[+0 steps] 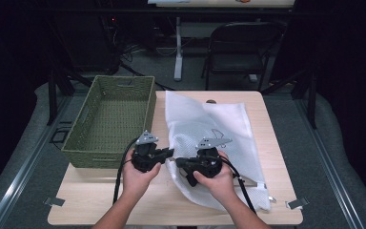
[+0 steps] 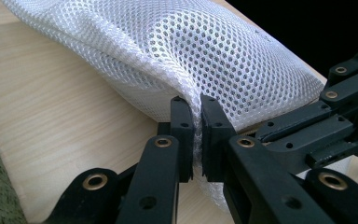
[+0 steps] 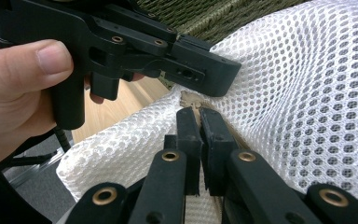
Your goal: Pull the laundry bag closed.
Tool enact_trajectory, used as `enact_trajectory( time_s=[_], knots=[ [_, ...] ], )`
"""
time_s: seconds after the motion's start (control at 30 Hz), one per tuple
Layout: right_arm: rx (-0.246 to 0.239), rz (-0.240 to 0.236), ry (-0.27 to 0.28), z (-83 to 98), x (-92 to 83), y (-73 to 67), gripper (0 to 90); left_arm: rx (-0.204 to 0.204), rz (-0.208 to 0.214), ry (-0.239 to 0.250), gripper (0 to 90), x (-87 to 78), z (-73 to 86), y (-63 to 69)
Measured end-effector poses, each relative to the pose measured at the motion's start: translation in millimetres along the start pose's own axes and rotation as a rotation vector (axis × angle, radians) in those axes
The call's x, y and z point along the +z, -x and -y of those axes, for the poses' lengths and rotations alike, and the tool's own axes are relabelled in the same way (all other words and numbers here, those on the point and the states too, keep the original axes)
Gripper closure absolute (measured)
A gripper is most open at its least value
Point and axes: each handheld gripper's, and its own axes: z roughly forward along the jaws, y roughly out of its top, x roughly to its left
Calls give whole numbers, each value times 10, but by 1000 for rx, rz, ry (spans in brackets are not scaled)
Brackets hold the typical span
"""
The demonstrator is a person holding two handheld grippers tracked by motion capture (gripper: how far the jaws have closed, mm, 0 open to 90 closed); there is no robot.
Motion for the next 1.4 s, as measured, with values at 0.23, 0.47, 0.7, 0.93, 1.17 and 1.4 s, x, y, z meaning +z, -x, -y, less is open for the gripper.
enact_trajectory(
  time_s=[0.23, 0.47, 0.7, 0.93, 1.17, 1.4],
  knots=[
    [-19, -15, -18, 27, 65, -43, 871, 14, -16, -57, 633, -3, 55, -17],
    [-16, -5, -44, 84, 154, -56, 871, -23, -24, -11, 572, -126, 92, -82],
    [-4, -4, -62, 142, 241, -45, 871, -52, -14, -27, 549, -249, 293, -117],
    [-12, -1, -64, 153, 268, -52, 871, -71, -2, -47, 530, -275, 452, -136],
    [-12, -1, -63, 159, 277, -60, 871, -69, 43, -56, 511, -280, 488, -63],
    [-16, -2, -55, 153, 271, -65, 871, -68, 47, -86, 561, -205, 557, -51]
  ],
)
